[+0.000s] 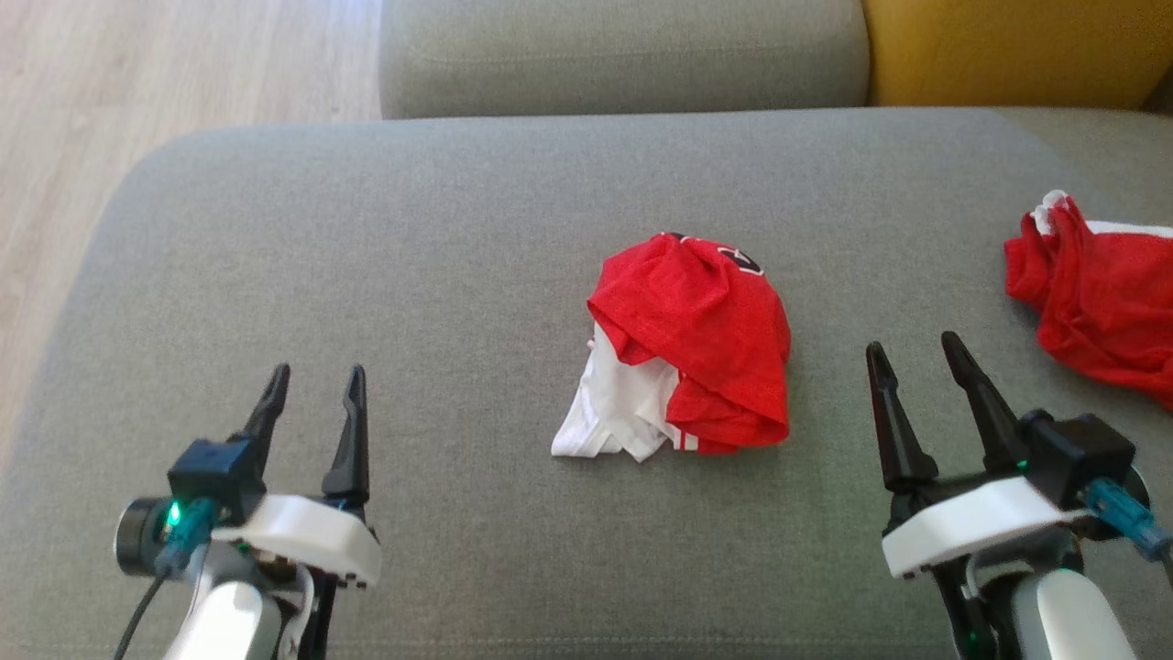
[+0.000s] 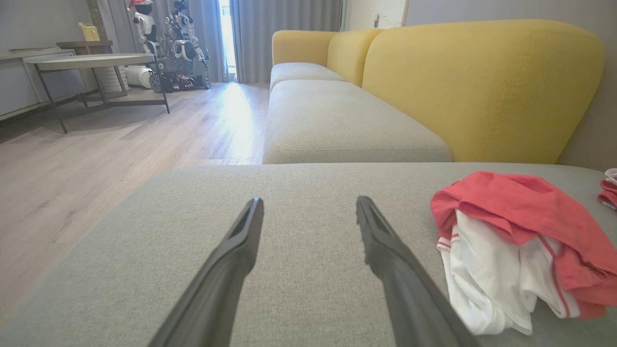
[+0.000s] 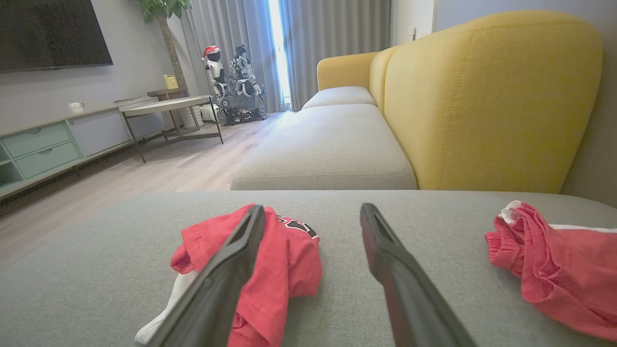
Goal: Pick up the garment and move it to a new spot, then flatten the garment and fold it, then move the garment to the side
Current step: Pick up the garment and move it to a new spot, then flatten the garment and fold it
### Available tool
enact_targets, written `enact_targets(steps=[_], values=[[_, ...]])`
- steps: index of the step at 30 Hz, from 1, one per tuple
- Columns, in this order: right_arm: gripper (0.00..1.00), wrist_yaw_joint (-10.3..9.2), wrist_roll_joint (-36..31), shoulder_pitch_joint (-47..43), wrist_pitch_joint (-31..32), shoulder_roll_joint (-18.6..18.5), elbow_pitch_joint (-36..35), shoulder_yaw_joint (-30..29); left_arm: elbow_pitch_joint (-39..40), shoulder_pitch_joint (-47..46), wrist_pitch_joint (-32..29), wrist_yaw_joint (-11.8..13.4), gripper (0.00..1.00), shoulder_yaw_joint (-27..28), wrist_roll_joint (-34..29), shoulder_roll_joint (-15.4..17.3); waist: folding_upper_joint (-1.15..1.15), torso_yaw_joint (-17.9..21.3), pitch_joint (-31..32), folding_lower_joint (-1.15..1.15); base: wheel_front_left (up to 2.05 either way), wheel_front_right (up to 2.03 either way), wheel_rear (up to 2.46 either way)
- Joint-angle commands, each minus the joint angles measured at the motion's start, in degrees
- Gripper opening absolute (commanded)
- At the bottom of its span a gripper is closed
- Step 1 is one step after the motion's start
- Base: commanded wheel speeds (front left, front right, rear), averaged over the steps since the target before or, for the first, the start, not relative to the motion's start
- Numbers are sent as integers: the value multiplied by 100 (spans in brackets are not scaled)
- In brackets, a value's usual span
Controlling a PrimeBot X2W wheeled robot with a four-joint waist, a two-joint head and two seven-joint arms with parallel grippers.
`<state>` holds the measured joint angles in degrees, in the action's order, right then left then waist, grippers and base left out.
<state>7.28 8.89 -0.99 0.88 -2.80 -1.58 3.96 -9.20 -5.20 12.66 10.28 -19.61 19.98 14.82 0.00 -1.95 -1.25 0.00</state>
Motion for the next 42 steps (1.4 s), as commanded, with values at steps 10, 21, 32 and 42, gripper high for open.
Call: enact_targets(steps=[10, 21, 32, 42], values=[[100, 21, -90, -186, 113, -82, -266, 31, 569, 123, -183, 105, 100, 110, -17, 269, 0, 66, 221, 0, 0, 0, 0], [100, 21, -86, -299, 216, -111, -331, 5, 615, 284, -243, 176, 100, 75, 25, 319, 0, 72, 304, 0, 0, 0, 0], [100, 21, -89, -294, 240, -92, -351, 9, 559, 254, -264, 222, 100, 40, 43, 339, 0, 50, 268, 0, 0, 0, 0], [100, 21, -87, -301, 257, -87, -360, 18, 547, 230, -228, 254, 100, 31, 56, 355, 0, 53, 235, 0, 0, 0, 0]])
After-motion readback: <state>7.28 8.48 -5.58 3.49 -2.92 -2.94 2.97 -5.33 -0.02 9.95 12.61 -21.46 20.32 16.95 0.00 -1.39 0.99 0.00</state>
